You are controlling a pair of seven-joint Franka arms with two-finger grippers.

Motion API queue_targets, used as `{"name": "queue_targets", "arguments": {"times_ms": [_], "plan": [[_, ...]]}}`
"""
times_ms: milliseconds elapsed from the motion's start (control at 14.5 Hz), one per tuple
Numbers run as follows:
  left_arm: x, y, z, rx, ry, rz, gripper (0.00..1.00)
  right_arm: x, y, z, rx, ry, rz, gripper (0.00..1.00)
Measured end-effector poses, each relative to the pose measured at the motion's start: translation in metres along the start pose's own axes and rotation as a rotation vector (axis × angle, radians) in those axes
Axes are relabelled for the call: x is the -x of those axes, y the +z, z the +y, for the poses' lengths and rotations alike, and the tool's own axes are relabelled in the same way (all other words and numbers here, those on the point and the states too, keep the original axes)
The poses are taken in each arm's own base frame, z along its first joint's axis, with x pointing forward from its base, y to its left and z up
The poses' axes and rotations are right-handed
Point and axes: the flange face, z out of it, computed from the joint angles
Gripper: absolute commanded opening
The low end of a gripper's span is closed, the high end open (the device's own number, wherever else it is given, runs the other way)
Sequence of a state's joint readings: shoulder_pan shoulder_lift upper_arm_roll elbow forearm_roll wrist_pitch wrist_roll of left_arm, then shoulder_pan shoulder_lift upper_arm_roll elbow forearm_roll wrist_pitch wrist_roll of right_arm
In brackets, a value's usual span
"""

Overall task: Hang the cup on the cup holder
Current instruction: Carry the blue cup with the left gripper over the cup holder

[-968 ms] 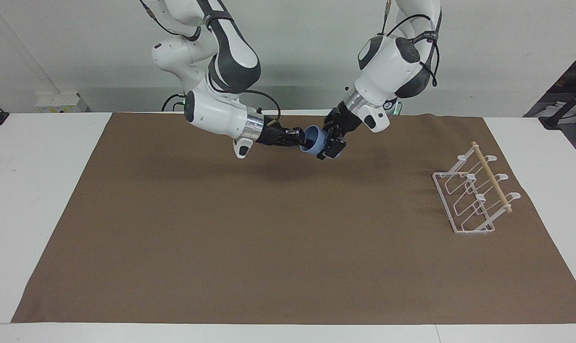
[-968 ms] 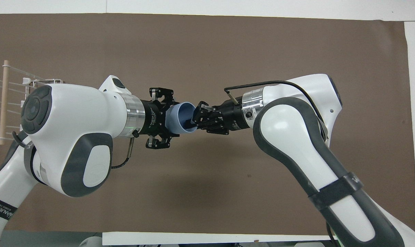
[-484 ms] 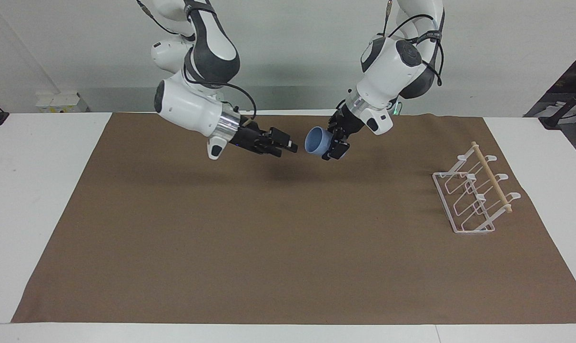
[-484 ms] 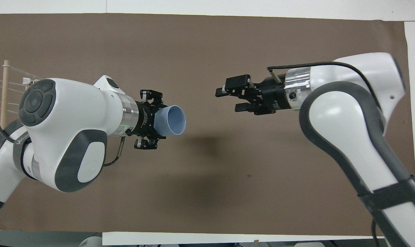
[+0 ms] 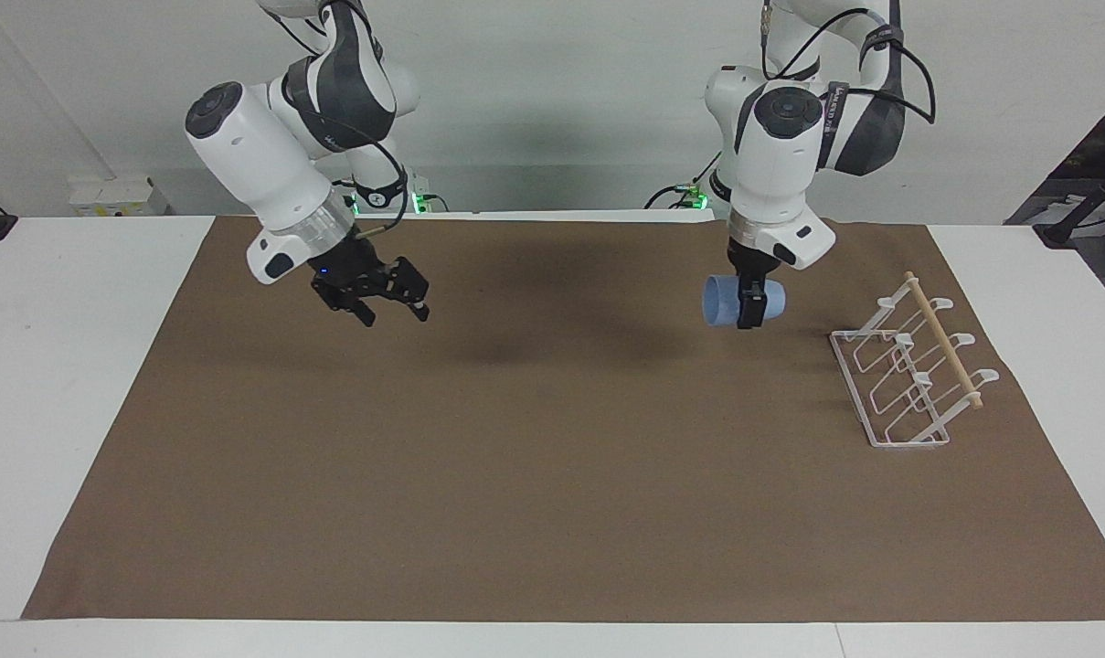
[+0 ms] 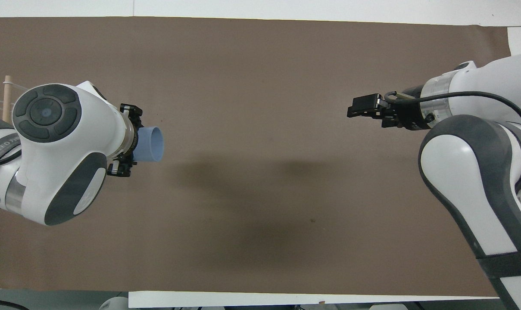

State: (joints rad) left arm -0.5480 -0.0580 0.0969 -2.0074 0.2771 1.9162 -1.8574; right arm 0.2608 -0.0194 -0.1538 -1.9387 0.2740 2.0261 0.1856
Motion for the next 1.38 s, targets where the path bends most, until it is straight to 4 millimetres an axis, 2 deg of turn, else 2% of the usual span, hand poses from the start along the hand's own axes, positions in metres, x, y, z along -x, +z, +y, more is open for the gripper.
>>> {"name": "queue_targets", "arguments": {"times_ms": [138,346,553,622,691,830,1106,1383], "plan": [[-0.027,0.004,0.003,0.019,0.029,0.174,0.42,-0.009,-0.022,0.034,0.127,-0.006,-0.011,0.99],[-0.058,0.011,0.011,0.06,0.045,0.452,0.42,-0.014,-0.083,0.068,0.27,-0.012,-0.039,0.99],[-0.084,0.03,0.023,0.082,0.067,0.696,0.44,-0.008,-0.146,0.091,0.304,-0.025,-0.083,0.99],[-0.093,0.037,0.027,0.085,0.078,0.759,0.44,-0.005,-0.158,0.094,0.322,-0.04,-0.092,0.99],[-0.103,0.044,0.031,0.086,0.094,0.819,0.44,-0.004,-0.165,0.095,0.349,-0.064,-0.101,0.99],[-0.115,0.054,0.039,0.103,0.147,0.917,0.44,-0.003,-0.165,0.097,0.365,-0.125,-0.126,0.99],[-0.117,0.073,0.054,0.177,0.26,0.98,0.44,-0.002,-0.156,0.102,0.36,-0.141,-0.18,0.99],[-0.116,0.131,0.063,0.133,0.361,1.001,0.44,0.0,-0.156,0.101,0.358,-0.141,-0.193,0.99]]}}
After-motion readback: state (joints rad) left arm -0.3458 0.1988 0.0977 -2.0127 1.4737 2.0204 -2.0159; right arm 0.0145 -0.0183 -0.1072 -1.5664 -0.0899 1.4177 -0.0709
